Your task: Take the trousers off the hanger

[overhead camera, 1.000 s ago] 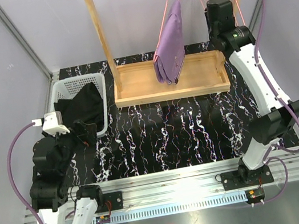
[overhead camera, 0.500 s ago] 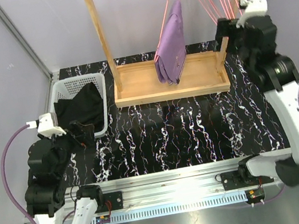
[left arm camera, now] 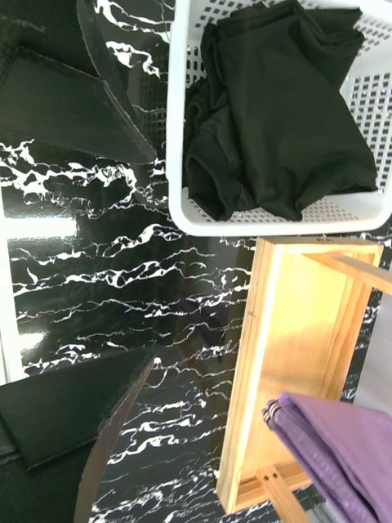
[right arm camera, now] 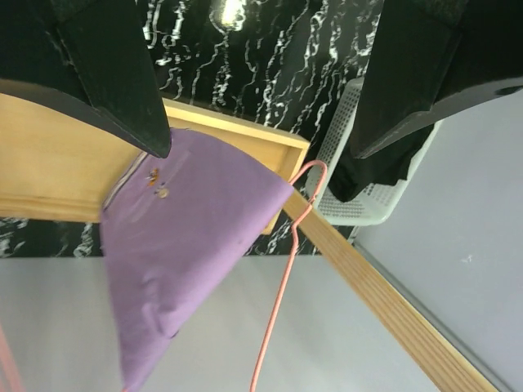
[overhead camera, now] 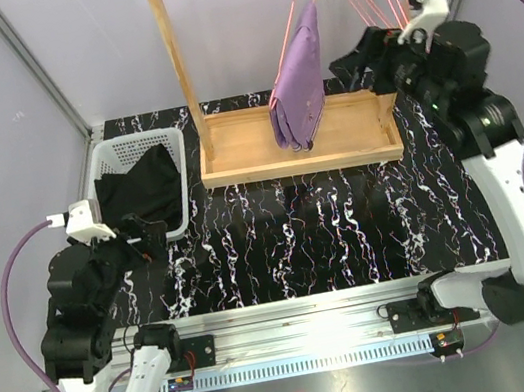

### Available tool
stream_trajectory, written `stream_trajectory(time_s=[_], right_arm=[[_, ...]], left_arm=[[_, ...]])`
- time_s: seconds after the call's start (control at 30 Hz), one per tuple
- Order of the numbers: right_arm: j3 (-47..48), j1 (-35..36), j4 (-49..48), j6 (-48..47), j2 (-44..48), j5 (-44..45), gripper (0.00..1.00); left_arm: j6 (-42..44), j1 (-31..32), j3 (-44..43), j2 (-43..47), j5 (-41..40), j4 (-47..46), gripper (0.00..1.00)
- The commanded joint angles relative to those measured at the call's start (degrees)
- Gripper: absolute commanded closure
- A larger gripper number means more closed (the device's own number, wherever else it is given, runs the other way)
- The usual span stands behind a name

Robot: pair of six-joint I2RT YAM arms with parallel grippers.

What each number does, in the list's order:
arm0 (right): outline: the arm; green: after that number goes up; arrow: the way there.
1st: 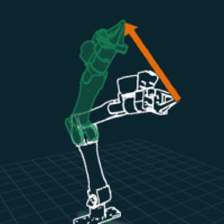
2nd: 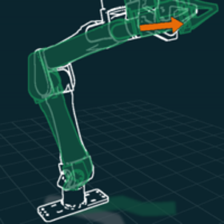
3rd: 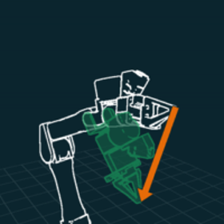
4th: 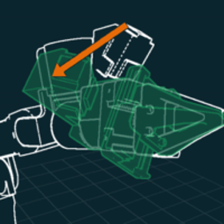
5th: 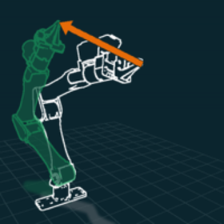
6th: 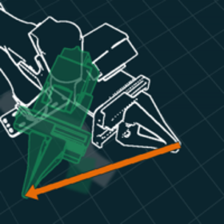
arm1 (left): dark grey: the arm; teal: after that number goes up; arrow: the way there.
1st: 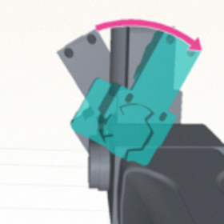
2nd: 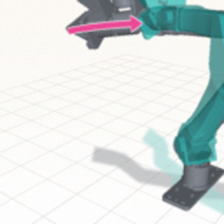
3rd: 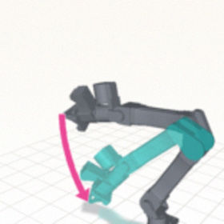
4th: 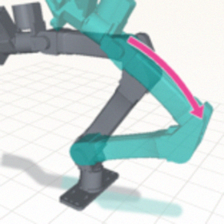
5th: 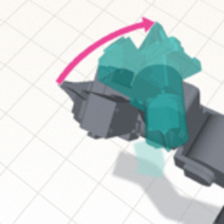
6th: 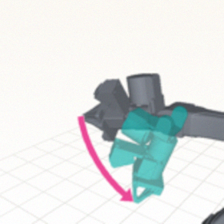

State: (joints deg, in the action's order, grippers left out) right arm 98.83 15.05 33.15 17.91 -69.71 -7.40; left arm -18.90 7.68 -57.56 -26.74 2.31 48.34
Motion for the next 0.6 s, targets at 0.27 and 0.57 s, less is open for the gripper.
stream_trajectory(time_s=[0.27, 0.57], right_arm=[[16.99, 10.17, 4.12, 2.22, -19.57, 11.96, 0.04], [48.45, 16.15, 20.36, -4.54, -42.15, 32.51, 0.07]], left_arm=[[0.88, 0.32, -2.29, -1.73, 7.27, 0.27, 0.01], [0.53, 0.32, -2.91, -2.35, 10.44, 0.79, 0.01]])
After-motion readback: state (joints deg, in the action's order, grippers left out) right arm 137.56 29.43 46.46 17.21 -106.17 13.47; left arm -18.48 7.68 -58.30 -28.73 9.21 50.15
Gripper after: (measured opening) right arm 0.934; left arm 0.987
